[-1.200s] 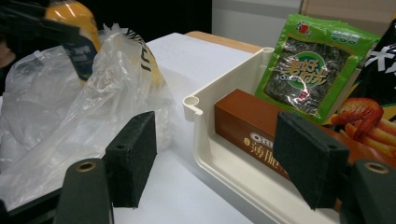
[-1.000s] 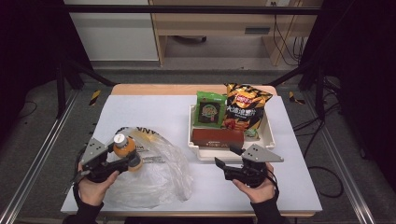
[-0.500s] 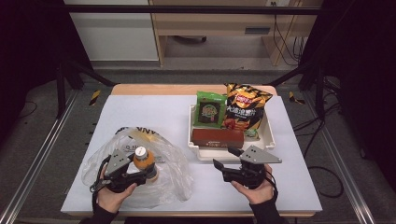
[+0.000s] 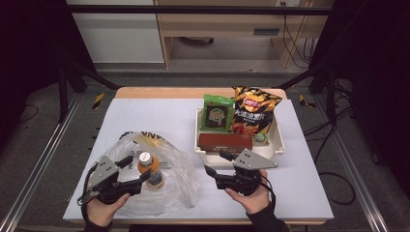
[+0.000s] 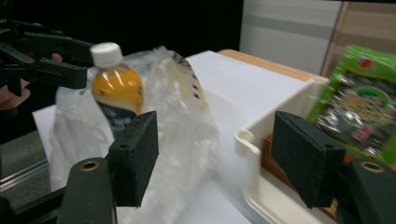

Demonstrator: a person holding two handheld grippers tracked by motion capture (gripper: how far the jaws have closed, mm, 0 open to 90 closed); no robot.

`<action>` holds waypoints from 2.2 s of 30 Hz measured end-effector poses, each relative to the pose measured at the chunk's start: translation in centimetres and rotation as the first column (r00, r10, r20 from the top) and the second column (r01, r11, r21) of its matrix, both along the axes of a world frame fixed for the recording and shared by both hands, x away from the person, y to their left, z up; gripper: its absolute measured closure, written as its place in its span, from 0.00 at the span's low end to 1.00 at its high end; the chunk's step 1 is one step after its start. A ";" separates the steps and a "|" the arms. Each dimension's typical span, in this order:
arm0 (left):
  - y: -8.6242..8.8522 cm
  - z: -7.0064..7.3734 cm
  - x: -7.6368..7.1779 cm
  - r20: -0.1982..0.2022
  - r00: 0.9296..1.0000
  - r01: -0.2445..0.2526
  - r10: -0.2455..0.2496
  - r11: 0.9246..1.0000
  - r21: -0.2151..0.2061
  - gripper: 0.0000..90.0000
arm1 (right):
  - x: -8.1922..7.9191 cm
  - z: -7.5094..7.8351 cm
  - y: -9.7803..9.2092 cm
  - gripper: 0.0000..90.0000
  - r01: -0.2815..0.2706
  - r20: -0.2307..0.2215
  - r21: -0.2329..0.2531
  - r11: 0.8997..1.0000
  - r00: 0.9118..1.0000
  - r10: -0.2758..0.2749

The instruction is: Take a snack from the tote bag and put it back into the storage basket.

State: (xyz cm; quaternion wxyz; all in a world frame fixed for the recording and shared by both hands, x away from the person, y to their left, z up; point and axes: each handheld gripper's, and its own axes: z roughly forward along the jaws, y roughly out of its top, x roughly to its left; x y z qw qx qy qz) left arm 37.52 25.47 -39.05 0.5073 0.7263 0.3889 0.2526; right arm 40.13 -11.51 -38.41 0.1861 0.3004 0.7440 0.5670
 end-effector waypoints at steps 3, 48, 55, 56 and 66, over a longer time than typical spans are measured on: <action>1.6 -0.1 -0.9 0.004 0.999 -0.032 0.032 0.999 -0.013 0.25 | 0.0 0.5 1.5 0.35 -0.033 0.014 0.011 0.999 0.999 0.033; 6.9 -3.6 1.3 -0.073 0.977 -0.201 0.200 0.980 -0.002 0.26 | 3.5 -4.2 17.6 0.30 -0.191 -0.068 -0.070 0.979 0.980 0.186; 6.9 -3.6 1.3 -0.075 0.976 -0.203 0.202 0.979 -0.006 0.26 | 3.5 -4.5 17.9 0.33 -0.176 -0.057 -0.082 0.981 0.983 0.172; 6.9 -3.6 1.3 -0.075 0.976 -0.203 0.202 0.979 -0.006 0.26 | 3.5 -4.5 17.9 0.33 -0.174 -0.054 -0.084 0.981 0.984 0.170; 6.8 -3.8 1.4 -0.080 0.977 -0.199 0.199 0.980 0.002 0.26 | 3.1 -3.5 17.3 0.34 -0.185 -0.064 -0.060 0.981 0.981 0.181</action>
